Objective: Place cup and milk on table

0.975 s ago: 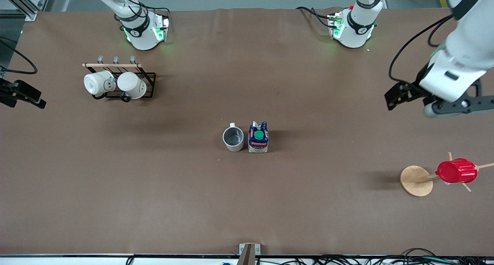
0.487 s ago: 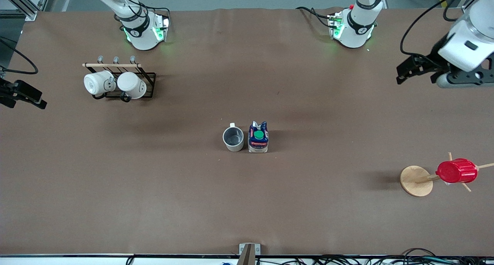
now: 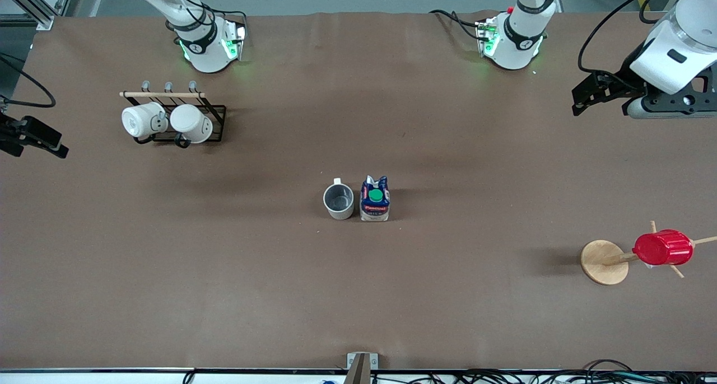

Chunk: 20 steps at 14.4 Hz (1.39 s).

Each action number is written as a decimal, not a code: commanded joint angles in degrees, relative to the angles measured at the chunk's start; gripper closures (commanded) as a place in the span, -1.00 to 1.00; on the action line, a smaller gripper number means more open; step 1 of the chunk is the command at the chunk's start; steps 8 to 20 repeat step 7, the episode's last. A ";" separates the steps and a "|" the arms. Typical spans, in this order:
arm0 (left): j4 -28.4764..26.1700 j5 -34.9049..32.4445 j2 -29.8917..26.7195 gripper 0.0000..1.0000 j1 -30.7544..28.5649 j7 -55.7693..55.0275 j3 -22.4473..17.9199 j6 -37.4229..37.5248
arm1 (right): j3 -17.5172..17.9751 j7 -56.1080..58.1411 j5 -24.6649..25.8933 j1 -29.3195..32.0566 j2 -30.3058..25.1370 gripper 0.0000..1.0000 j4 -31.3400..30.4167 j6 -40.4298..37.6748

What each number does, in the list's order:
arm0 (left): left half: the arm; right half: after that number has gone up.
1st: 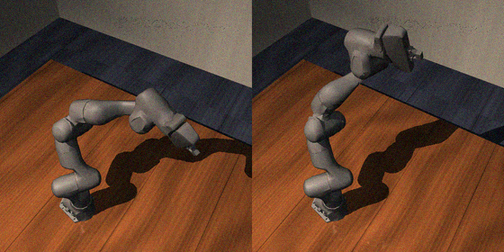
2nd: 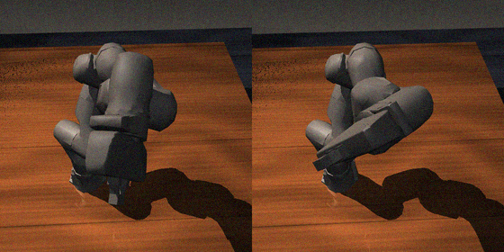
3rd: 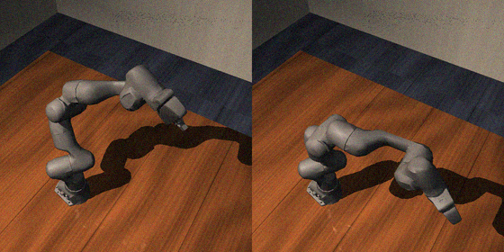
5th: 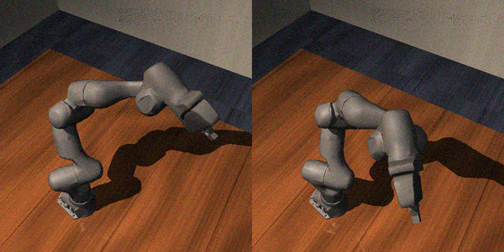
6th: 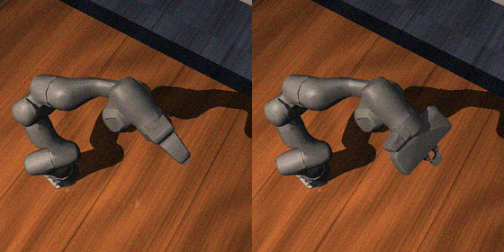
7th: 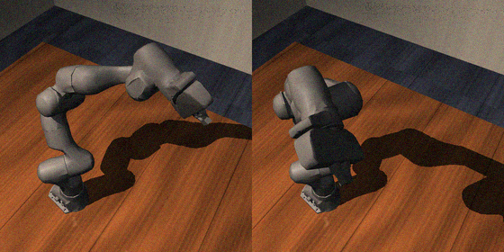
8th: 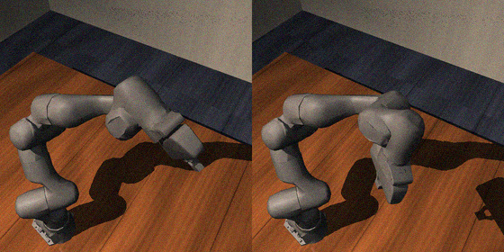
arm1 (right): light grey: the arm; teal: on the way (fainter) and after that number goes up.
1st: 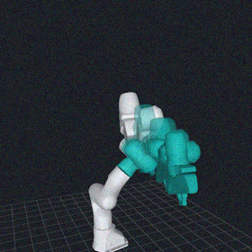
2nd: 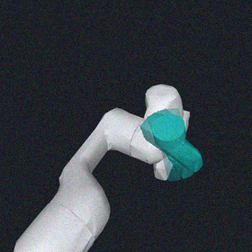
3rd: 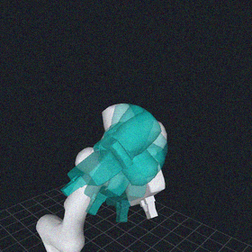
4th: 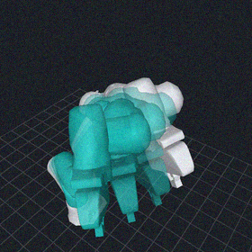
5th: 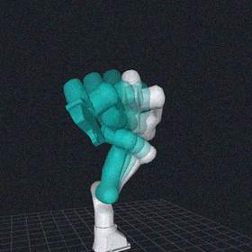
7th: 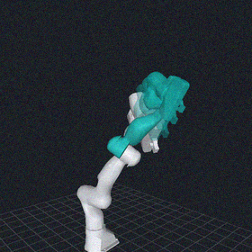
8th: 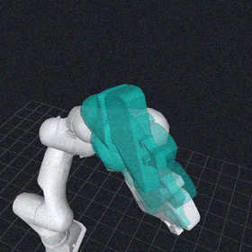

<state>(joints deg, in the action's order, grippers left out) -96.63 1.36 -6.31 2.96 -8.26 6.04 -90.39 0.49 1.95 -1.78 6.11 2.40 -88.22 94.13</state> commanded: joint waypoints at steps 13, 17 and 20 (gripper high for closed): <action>0.57 0.49 0.07 -1.00 -2.87 5.80 -0.32 2.22 | 0.30 -0.02 0.73 0.13 0.06 -0.84 0.33 0.00; 0.57 0.49 0.07 -1.00 -2.87 5.80 -0.32 2.22 | 0.30 -0.02 0.73 0.13 0.06 -0.84 0.33 0.00; 0.57 0.49 0.07 -1.00 -2.87 5.80 -0.32 2.22 | 0.30 -0.02 0.73 0.13 0.06 -0.84 0.33 0.00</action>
